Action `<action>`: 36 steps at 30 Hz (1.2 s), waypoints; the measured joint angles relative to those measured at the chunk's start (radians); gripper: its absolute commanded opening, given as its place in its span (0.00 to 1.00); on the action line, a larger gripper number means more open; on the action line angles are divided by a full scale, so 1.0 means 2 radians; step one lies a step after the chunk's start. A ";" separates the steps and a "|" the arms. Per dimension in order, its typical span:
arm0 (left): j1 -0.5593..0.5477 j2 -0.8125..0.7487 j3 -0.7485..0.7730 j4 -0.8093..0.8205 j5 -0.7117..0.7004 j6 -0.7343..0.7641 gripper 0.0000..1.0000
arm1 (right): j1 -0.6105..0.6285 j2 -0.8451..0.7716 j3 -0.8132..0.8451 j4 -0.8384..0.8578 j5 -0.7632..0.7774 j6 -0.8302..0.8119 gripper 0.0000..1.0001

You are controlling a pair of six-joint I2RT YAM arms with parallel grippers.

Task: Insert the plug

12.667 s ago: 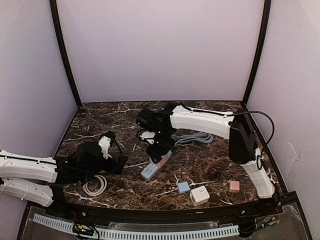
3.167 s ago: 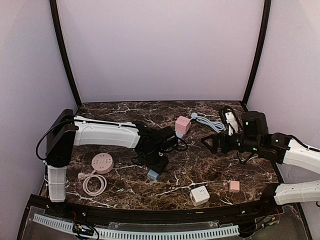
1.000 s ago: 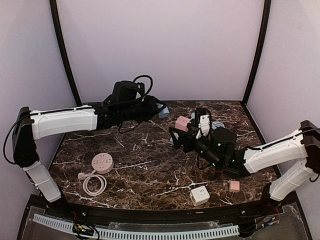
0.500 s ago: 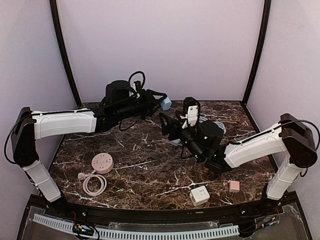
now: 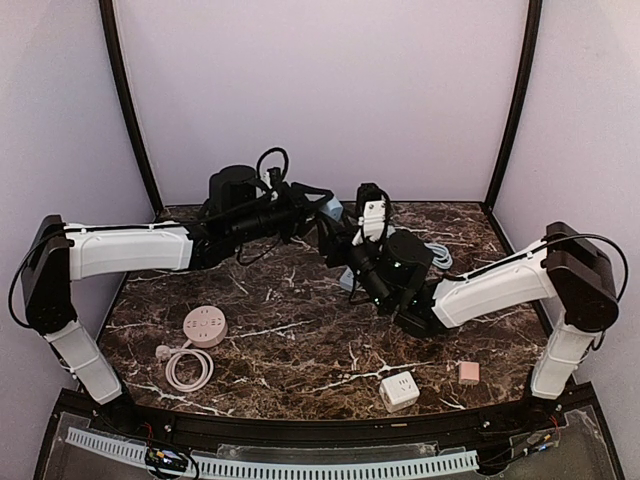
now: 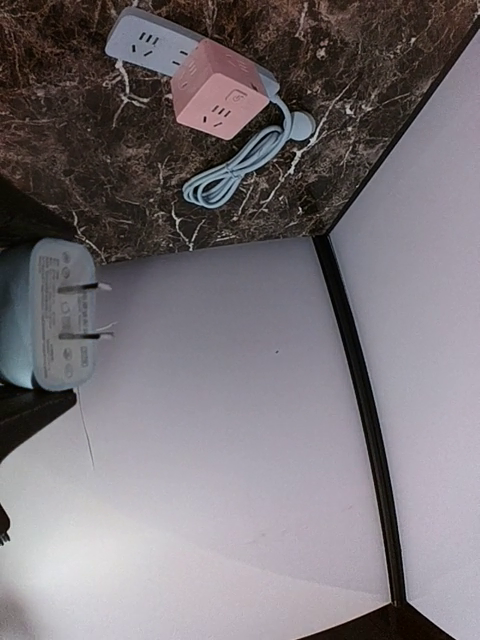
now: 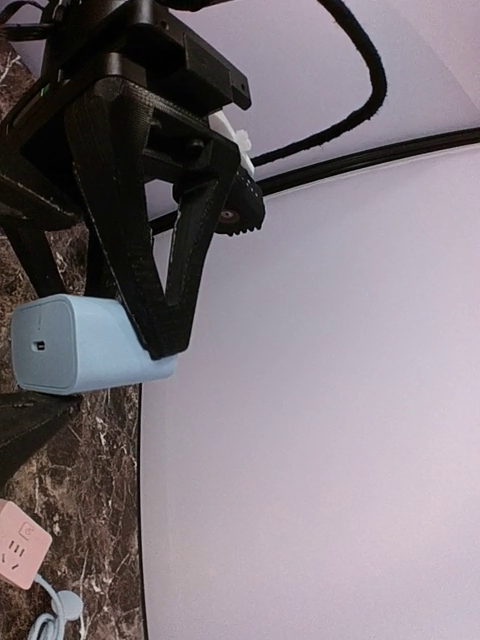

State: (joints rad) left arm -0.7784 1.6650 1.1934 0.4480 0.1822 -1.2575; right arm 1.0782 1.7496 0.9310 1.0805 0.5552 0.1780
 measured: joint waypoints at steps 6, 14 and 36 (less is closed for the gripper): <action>0.001 -0.007 -0.003 0.000 0.000 -0.002 0.01 | -0.003 0.015 0.014 0.001 0.009 -0.012 0.47; 0.001 -0.009 -0.003 0.000 0.000 -0.002 0.01 | -0.006 0.021 0.024 0.001 0.013 -0.025 0.38; 0.002 -0.009 -0.003 -0.004 -0.008 0.000 0.01 | -0.012 0.022 0.043 -0.031 0.011 -0.036 0.10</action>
State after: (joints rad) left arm -0.7753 1.6470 1.1873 0.4400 0.1654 -1.2575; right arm 1.0542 1.7927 1.0168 1.0187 0.5777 0.1051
